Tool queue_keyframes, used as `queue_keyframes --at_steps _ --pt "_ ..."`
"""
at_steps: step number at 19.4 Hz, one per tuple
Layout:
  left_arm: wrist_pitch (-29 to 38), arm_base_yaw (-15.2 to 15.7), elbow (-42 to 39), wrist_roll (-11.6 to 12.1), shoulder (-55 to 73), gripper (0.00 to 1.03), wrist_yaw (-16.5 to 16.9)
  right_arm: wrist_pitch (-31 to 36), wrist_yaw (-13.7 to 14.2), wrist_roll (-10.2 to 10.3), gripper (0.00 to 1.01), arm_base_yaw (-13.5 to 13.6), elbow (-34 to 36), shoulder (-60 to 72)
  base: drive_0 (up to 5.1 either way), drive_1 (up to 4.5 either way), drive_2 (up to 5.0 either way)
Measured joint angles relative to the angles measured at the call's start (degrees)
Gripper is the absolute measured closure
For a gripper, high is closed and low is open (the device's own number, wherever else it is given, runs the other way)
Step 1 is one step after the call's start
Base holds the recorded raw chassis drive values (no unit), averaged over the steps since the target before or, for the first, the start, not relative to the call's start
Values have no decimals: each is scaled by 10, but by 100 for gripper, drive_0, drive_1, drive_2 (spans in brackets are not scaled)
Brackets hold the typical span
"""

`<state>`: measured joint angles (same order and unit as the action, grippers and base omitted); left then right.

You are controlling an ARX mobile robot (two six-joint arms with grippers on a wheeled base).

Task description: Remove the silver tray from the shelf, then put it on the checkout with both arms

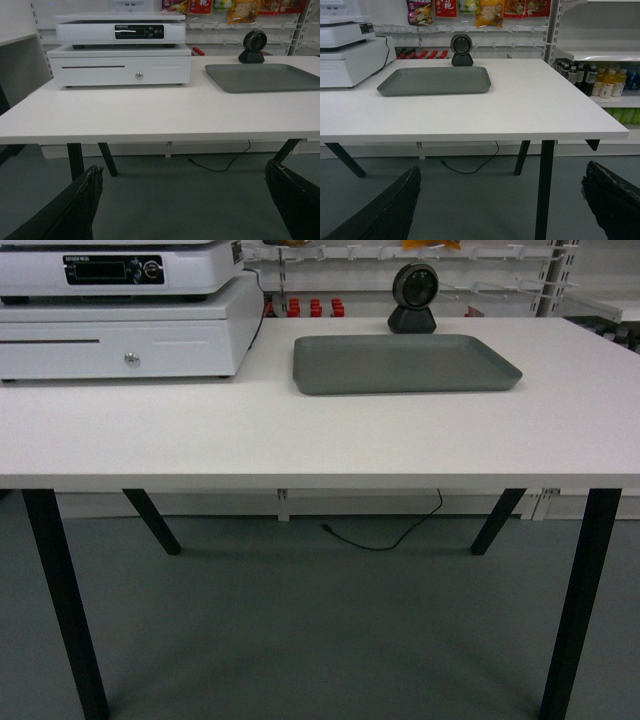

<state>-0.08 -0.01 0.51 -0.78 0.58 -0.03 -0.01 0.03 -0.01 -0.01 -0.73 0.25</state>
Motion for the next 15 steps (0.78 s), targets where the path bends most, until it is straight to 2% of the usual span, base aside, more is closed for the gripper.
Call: queue_keyframes --at_steps 15 --pt "-1 0 0 2 0 5 -1 -2 0 0 3 0 0 0 -7 -425 411"
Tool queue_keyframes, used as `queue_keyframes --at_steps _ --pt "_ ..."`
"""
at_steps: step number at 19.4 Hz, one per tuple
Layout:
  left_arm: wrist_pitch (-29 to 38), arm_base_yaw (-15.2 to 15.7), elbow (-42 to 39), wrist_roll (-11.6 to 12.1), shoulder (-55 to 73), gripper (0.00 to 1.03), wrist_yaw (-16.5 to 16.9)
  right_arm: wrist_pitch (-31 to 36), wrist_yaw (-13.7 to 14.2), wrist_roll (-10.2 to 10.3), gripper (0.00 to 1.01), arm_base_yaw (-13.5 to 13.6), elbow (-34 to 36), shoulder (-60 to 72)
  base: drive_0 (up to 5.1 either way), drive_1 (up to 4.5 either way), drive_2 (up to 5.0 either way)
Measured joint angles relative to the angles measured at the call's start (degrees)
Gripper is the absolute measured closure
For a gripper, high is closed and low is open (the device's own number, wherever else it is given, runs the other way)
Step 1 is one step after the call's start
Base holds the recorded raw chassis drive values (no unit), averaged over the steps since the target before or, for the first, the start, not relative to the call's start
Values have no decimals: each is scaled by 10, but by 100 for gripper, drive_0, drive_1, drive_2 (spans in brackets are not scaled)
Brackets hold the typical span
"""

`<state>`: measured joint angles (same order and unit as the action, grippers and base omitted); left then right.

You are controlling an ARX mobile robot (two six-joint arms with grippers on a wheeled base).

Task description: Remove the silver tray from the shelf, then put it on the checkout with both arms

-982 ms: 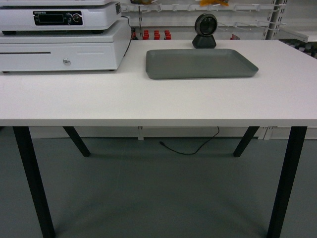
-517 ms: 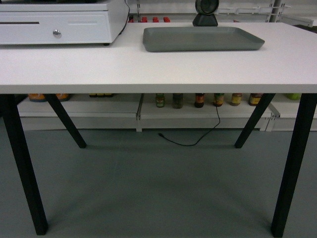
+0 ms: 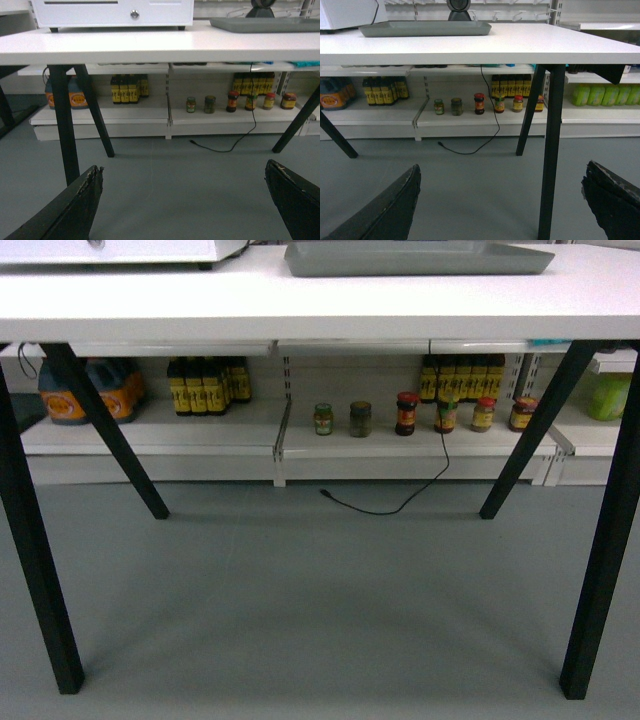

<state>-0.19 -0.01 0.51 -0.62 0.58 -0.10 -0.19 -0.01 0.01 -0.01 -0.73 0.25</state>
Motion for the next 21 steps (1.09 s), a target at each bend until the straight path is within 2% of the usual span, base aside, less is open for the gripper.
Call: queue_keyframes --at_steps 21 --pt "-1 0 0 1 0 5 1 -1 0 0 3 0 0 0 -7 -425 411"
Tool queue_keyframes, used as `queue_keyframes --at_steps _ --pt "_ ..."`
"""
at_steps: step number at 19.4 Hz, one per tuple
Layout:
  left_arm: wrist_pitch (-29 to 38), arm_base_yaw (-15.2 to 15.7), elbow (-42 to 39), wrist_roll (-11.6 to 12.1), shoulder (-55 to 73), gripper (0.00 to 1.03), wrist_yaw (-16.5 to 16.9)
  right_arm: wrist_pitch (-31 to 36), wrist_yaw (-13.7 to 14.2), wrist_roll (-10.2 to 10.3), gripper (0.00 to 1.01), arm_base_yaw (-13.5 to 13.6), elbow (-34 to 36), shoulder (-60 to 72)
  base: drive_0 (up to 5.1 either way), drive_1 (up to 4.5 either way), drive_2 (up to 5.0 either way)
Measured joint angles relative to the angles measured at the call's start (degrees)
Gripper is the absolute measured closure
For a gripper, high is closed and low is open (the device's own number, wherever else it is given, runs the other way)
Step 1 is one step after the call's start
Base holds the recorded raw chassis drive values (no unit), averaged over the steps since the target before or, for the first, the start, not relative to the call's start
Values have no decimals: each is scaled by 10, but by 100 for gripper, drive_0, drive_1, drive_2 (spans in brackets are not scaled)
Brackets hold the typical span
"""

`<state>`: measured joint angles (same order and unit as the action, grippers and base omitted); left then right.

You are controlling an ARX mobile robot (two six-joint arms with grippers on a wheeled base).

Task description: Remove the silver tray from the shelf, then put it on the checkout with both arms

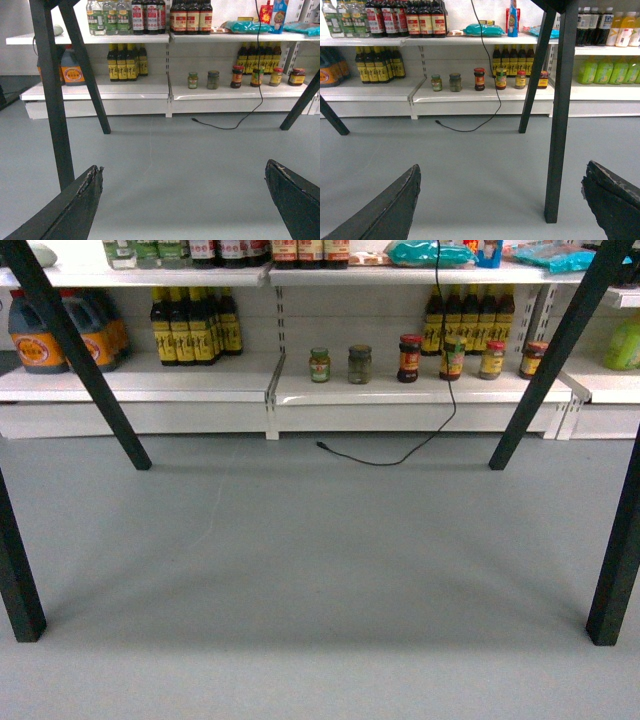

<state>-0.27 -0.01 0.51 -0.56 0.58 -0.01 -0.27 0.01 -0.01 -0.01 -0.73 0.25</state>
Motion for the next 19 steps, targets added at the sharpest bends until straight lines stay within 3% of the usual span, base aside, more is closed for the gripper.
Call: queue_keyframes --at_steps 19 --pt "0 0 0 0 0 5 0 0 0 0 3 0 0 0 -7 -425 411"
